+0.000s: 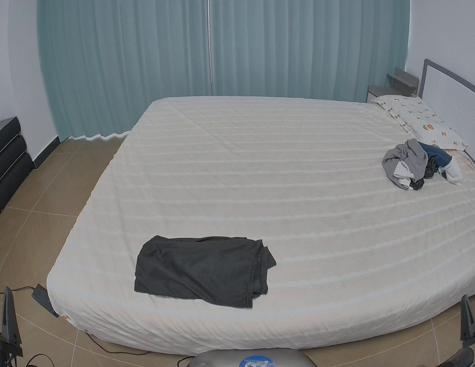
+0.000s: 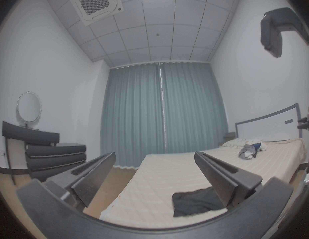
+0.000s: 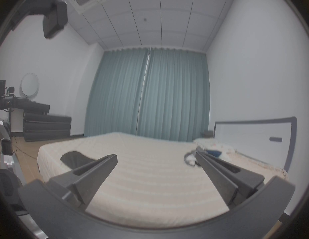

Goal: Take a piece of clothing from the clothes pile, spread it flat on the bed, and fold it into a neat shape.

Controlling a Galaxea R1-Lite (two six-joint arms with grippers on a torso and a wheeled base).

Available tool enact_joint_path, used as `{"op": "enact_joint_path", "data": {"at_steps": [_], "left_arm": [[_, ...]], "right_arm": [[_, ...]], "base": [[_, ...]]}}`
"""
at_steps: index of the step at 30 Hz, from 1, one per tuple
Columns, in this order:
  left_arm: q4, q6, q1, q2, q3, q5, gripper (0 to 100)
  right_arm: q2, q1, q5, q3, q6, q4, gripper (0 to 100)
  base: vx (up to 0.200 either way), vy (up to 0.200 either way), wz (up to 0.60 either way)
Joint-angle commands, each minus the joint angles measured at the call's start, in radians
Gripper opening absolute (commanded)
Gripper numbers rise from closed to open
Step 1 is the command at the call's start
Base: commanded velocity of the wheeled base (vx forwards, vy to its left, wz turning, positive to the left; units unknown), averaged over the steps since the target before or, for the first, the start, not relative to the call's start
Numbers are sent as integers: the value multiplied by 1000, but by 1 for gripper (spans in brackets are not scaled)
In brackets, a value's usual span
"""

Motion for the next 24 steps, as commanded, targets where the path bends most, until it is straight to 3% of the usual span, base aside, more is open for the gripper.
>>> {"op": "enact_joint_path", "data": {"at_steps": [1,5,12,15,20,24], "left_arm": [[141,2,1,-9,20,109,100],[304,-6,-1,-9,20,182,100],[281,-9,-1,-9,20,173,100],[305,-23,-1,-9,20,129,100],[312,-89,-1,-9,20,57,100],[350,-89,-1,-9,20,-61,100]], "right_arm": [[-10,-2,-49,19,6,173,100],[-10,-2,-52,19,6,164,100],[-8,-3,-50,19,30,178,100],[-8,-3,-41,14,78,254,100],[-8,-3,-45,14,104,254,100],[-8,-3,-47,16,101,251,100]], "base": [[0,0,0],[0,0,0],[0,0,0],[0,0,0],[0,0,0],[0,0,0]]}}
